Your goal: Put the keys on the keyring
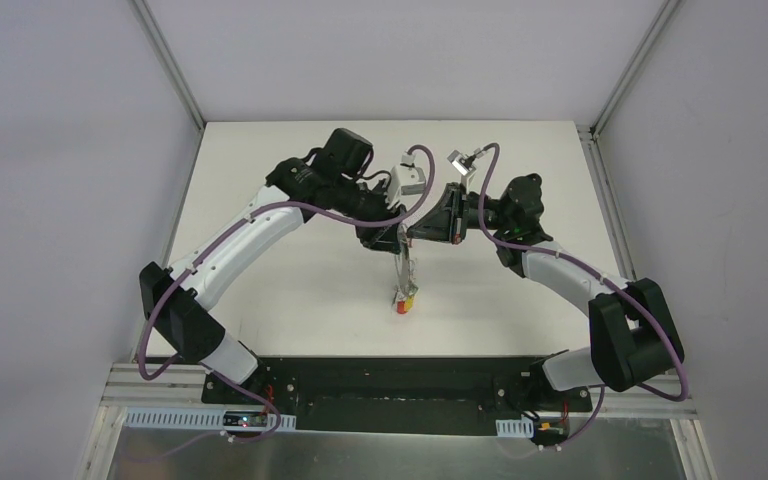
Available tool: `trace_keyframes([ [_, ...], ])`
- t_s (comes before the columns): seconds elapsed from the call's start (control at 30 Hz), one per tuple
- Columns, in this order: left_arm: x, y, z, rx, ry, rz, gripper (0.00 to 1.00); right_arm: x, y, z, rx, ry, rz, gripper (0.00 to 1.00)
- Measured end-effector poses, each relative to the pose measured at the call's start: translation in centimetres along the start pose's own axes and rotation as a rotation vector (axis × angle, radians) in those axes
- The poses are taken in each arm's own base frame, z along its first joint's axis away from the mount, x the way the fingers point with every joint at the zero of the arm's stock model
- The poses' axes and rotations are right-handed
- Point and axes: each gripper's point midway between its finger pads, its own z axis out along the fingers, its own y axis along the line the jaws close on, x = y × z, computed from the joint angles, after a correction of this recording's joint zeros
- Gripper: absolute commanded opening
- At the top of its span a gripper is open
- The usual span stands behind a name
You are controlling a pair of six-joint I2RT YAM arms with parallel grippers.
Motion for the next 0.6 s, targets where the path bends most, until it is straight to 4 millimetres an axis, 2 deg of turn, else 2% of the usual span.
trace_keyframes([
  [0.37,-1.5,0.1,-0.6,0.077,-0.093,-0.144,0.37,0.1,0.0,0.0,-0.001,0.002,-0.005,0.00],
  [0.6,-2.1,-0.1,-0.1,0.113,-0.113,-0.184,0.27,0.0,0.0,0.0,-0.001,0.001,-0.006,0.00],
])
